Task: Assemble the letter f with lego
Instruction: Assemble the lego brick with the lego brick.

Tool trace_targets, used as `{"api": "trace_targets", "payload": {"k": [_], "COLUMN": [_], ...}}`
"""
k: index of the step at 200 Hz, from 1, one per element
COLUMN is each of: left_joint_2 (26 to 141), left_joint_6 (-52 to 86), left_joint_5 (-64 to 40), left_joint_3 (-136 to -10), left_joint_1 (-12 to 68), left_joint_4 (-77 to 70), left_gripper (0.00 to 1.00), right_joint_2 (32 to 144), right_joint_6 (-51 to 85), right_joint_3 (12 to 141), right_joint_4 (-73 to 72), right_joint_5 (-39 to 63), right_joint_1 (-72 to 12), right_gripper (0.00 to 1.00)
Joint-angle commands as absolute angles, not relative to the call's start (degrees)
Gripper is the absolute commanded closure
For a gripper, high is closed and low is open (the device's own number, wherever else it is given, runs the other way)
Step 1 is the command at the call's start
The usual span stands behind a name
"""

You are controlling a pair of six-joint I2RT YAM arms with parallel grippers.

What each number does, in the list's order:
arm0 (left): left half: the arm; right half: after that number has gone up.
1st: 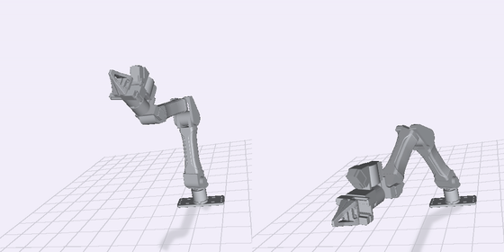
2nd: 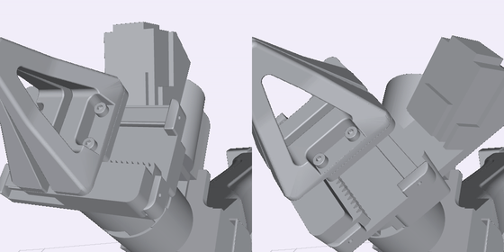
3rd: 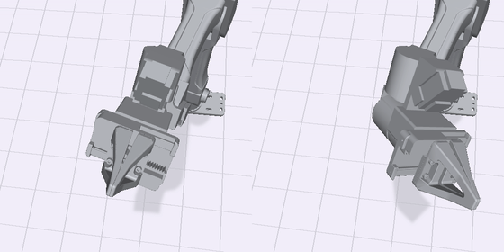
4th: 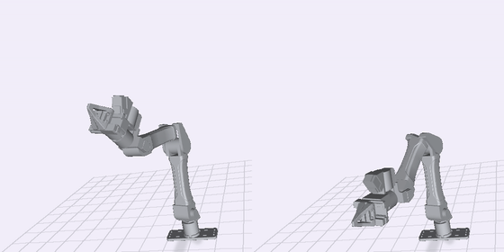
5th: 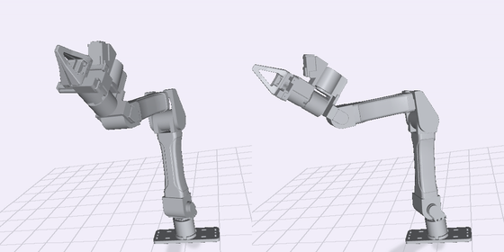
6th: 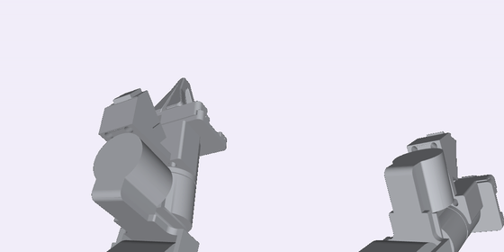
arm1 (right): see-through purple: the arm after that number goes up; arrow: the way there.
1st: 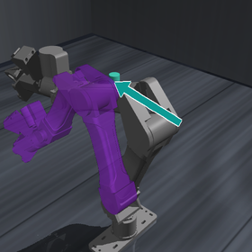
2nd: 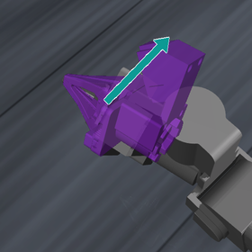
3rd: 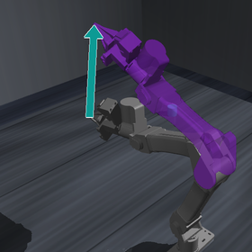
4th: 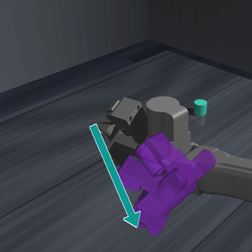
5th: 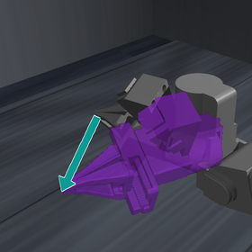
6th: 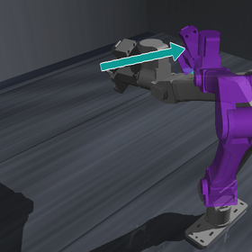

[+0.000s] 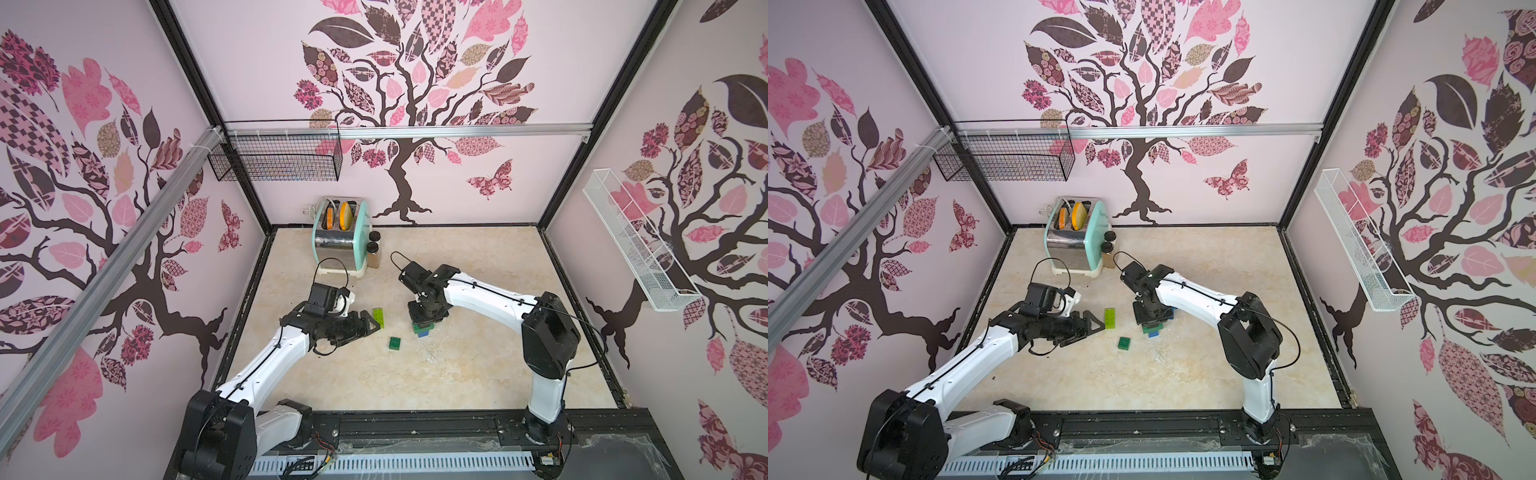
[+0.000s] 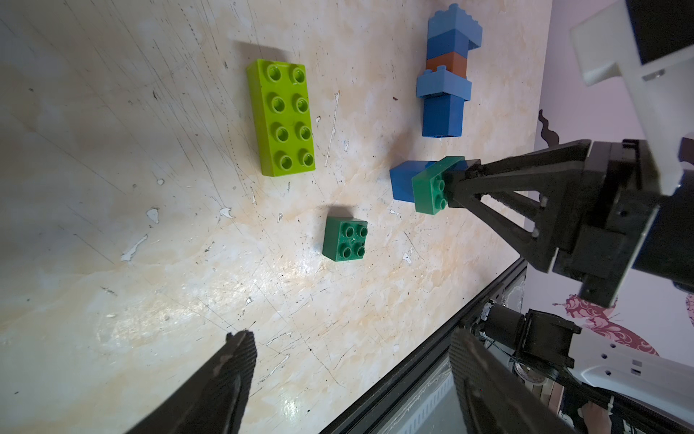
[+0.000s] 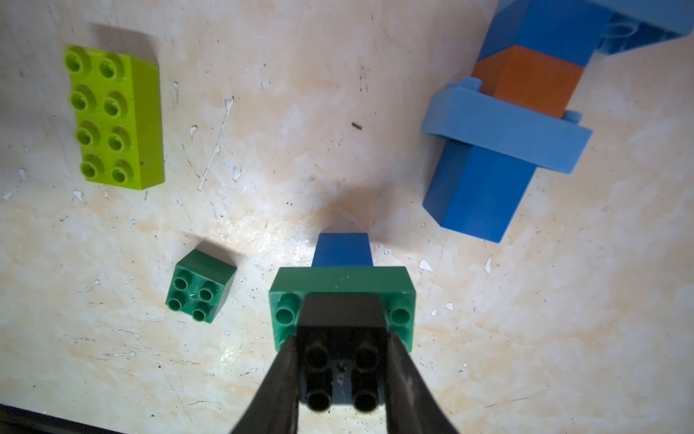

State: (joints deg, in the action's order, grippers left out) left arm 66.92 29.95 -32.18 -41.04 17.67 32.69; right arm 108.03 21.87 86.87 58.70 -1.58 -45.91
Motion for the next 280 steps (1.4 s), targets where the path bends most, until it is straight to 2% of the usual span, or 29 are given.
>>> {"api": "trace_targets", "payload": {"k": [1,129,174,223,280], "left_joint_2": [67.2,67.4,67.8,68.0,67.9], "left_joint_6": [29.1,29.1,29.2,29.2,29.1], "left_joint_5": [-32.0,-31.6,-31.7,-31.4,-31.0], "left_joint_3": [-41.9,-42.0,-41.9,-42.0,-42.1], "left_joint_1": [17.9,18.0,17.9,17.9,17.9], "left_joint_4": [33.0,33.0,33.0,33.2,33.5], "left_gripper": [0.15,0.15,0.15,0.15,0.15], "right_joint_2": [107.8,110.0,110.0,115.0,117.6], "right_joint_6": [21.1,22.4,25.0,27.6,31.2], "right_joint_3": [84.4,80.6,88.5,97.3,101.0], "right_joint_4": [58.8,56.0,57.0,58.5,62.0], "right_joint_5": [0.4,-0.6,-4.4,-4.7,-6.4], "right_joint_1": [-46.2,-46.3,-46.3,-46.1,-45.4], "right_gripper": [0.78,0.8,0.8,0.8,0.77]}}
